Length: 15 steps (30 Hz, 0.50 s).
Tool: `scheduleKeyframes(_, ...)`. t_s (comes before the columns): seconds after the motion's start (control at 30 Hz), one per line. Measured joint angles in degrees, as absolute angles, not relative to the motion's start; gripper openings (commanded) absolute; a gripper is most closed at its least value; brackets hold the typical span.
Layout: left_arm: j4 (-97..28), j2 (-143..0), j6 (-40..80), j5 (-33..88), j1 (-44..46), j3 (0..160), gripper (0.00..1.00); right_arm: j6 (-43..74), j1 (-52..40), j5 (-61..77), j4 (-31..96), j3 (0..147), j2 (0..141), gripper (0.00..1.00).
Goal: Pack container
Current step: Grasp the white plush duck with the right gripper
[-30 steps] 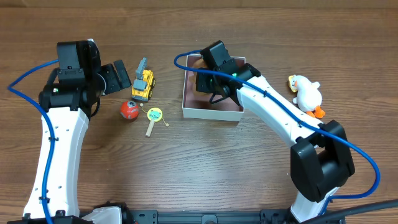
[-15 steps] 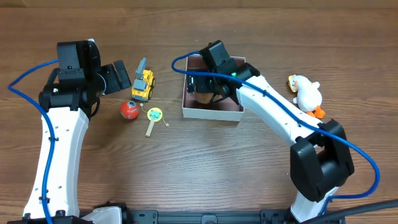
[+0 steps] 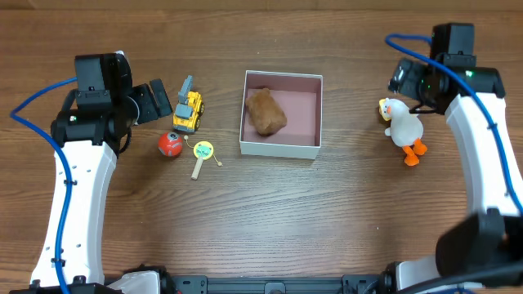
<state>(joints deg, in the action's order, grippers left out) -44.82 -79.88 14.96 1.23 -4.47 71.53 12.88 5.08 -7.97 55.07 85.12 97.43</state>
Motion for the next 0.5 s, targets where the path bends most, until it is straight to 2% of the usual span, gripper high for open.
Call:
scheduleKeyframes(0.27,-44.8,-79.9,15.0,1.3,-4.5,71.5,1.0,7.2,11.2,-2.3,61.7,84.2,109.8,1.0)
scheduleKeyframes(0.33,-44.8,-79.9,15.0,1.3,-4.5,71.5,1.0,7.2,11.2,-1.4,61.5,84.2,112.1,0.85)
scheduleKeyframes(0.37,-44.8,-79.9,15.0,1.3,-4.5,71.5,1.0,7.2,11.1,-0.9,60.9,84.2,113.4,0.59)
scheduleKeyframes(0.4,-44.8,-79.9,15.0,1.3,-4.5,71.5,1.0,7.6,11.1,-0.3,60.4,84.2,114.6,0.47)
scheduleKeyframes(0.5,-44.8,-79.9,15.0,1.3,-4.5,71.5,1.0,8.6,11.1,0.8,60.6,84.2,115.9,0.31)
